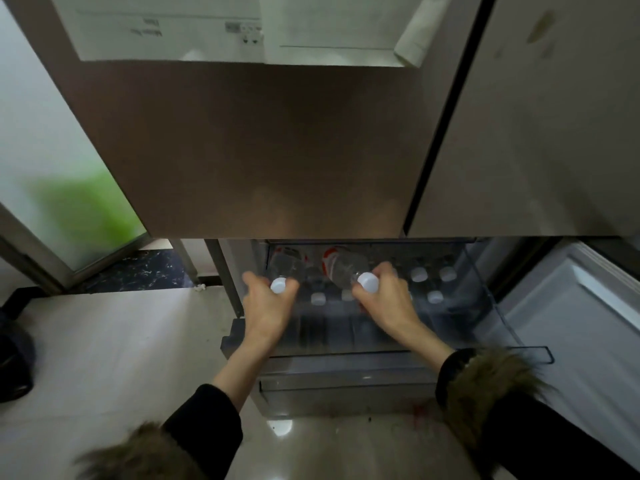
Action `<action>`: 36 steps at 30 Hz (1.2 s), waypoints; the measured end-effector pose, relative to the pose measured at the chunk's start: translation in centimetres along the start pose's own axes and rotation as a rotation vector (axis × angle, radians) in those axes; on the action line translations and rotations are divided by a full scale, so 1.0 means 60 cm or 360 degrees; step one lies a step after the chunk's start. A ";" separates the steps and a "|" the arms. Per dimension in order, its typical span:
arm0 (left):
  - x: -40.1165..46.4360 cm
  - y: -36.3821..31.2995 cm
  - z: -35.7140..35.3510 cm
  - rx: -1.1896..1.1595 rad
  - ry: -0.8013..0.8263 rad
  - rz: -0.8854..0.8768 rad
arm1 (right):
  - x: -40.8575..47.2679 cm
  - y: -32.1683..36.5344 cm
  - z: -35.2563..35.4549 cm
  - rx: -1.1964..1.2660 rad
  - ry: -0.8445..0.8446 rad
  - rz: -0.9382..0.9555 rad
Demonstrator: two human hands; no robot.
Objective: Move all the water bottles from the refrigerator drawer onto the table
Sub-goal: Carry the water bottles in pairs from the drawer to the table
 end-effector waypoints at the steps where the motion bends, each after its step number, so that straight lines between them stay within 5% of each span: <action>1: 0.002 -0.001 0.005 0.0010 0.0014 -0.0014 | -0.004 0.008 0.010 -0.0009 -0.0041 0.0037; 8: 0.007 -0.013 0.047 -0.0109 -0.0017 -0.0031 | -0.001 0.039 0.054 0.0189 -0.0201 0.0085; 18: 0.002 -0.076 0.049 0.0471 0.0047 -0.0480 | -0.007 0.057 0.016 -0.0200 -0.0046 0.0159; 30: 0.019 -0.076 -0.003 0.0687 0.0198 -0.0789 | -0.007 0.059 0.013 -0.0376 -0.0164 0.0329; 36: 0.040 -0.050 -0.026 0.0532 0.0380 -0.0730 | -0.001 0.024 -0.045 -0.0062 0.0291 0.0411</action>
Point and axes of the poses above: each hand's wrist, its own x-axis towards the middle knuckle, its own z-axis out of the back of the hand, y = z × x, the point moved 9 cm from there along x, towards the middle knuckle, and after that the axes turned 10 degrees about -x, right-handed, at the moved point
